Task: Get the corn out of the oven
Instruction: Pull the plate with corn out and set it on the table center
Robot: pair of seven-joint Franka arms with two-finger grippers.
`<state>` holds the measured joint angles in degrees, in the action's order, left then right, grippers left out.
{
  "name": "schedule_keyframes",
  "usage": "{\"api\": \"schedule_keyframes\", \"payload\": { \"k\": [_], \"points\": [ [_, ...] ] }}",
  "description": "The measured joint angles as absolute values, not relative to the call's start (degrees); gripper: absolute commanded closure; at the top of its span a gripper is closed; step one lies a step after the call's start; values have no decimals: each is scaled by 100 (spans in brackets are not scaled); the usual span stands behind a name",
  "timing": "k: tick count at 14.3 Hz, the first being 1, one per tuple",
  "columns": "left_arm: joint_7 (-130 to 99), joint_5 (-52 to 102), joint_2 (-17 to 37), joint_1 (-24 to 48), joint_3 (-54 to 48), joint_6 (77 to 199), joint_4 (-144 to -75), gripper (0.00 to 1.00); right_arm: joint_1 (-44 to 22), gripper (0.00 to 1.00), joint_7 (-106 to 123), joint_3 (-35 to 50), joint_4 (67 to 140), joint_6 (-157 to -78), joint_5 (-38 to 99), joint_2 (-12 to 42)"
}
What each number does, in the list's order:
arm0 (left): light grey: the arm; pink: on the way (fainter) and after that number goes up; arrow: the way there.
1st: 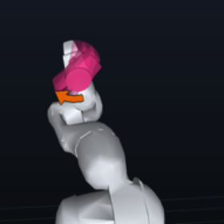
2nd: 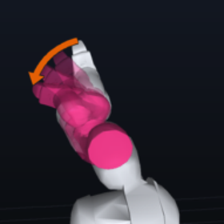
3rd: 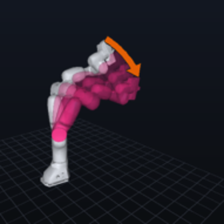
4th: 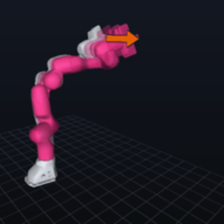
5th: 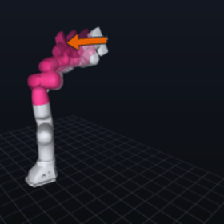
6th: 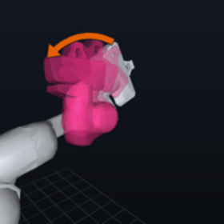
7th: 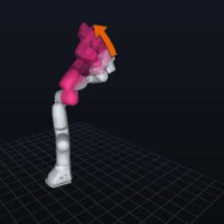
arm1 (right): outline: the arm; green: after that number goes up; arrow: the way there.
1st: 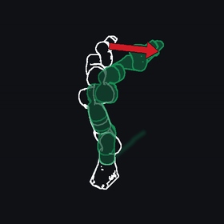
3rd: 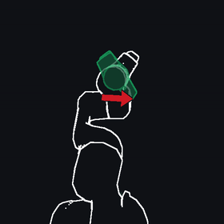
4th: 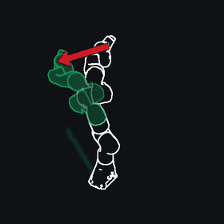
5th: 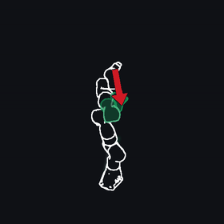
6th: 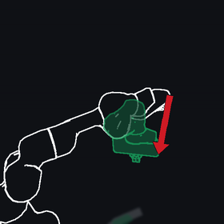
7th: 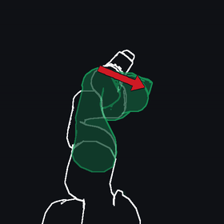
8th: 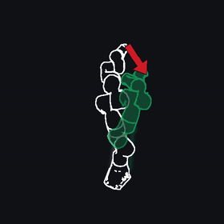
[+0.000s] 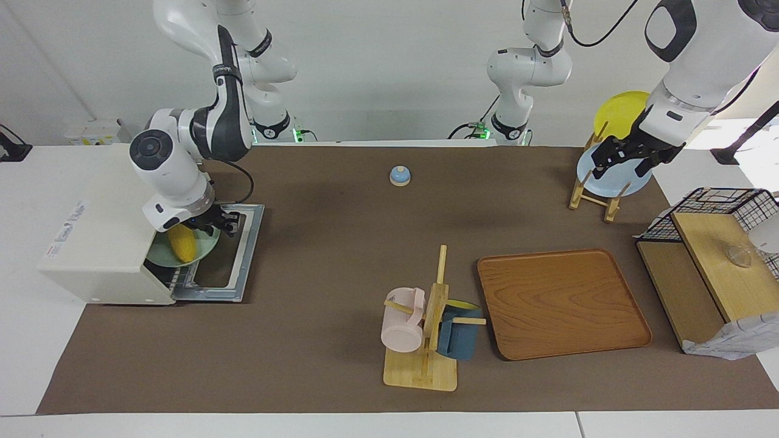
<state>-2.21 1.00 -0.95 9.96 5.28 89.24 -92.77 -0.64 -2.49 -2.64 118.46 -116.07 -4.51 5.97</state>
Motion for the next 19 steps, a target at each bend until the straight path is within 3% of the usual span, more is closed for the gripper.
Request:
{"api": "schedule_keyframes", "payload": {
  "k": [2,3,4,9,11,13,16,19],
  "points": [
    [-221,100,-95,996,528,8923,-9277,0,-65,69,-133,-259,11964,-11738,-650,596],
    [-221,100,-95,996,528,8923,-9277,0,-65,88,-58,-258,11992,-11755,-707,594],
    [-221,100,-95,996,528,8923,-9277,0,-67,99,13,-257,12003,-11760,-770,592],
    [-221,100,-95,996,528,8923,-9277,0,-406,100,94,-248,11907,-11679,-1128,472],
    [-221,100,-95,996,528,8923,-9277,0,-887,100,-197,-238,11566,-11298,-1128,506],
    [-221,100,-95,996,528,8923,-9277,0,-1726,100,-1103,-209,10778,-10543,-1122,736],
    [-221,100,-95,996,528,8923,-9277,0,-3024,100,-2941,-126,8974,-9625,-845,1814],
    [-221,100,-95,996,528,8923,-9277,0,-3774,100,-4104,-73,7618,-9810,-373,3084]
  ]
}}
